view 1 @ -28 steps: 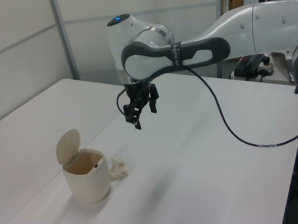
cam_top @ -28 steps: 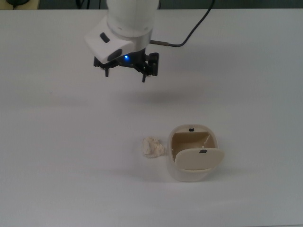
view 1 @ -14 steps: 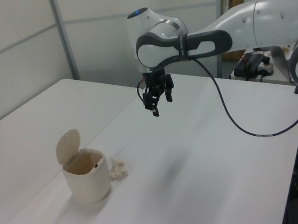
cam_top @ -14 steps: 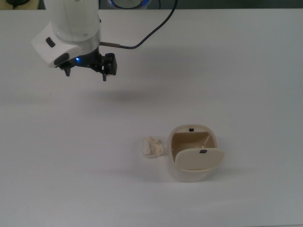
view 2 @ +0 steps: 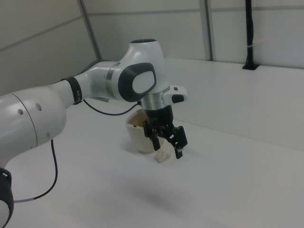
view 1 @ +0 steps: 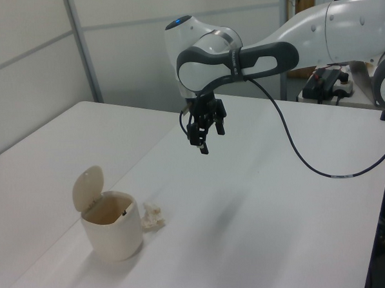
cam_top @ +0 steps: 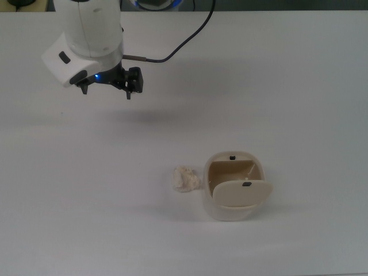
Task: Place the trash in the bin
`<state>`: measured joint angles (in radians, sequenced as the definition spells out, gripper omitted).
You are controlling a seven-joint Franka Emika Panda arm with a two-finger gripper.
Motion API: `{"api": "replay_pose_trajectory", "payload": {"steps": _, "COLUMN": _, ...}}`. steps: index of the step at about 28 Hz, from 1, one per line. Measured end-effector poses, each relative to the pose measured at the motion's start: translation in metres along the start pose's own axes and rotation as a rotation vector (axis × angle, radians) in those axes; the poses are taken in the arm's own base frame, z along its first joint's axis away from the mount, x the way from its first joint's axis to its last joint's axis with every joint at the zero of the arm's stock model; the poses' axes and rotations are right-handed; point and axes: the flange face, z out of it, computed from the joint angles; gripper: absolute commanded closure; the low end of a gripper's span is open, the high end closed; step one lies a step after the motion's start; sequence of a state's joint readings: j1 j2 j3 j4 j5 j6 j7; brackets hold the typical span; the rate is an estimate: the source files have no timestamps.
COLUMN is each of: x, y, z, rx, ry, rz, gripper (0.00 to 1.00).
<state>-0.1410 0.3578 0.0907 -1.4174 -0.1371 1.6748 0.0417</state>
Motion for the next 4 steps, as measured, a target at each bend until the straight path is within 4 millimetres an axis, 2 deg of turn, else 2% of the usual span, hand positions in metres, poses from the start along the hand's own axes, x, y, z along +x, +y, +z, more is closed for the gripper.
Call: {"api": "replay_pose_trajectory", "payload": {"steps": 4, "x": 0.0017, "y": -0.0033, "z": 0.0003, "rx": 0.001, "ry": 0.01, "rz": -0.005, "gripper": 0.0}}
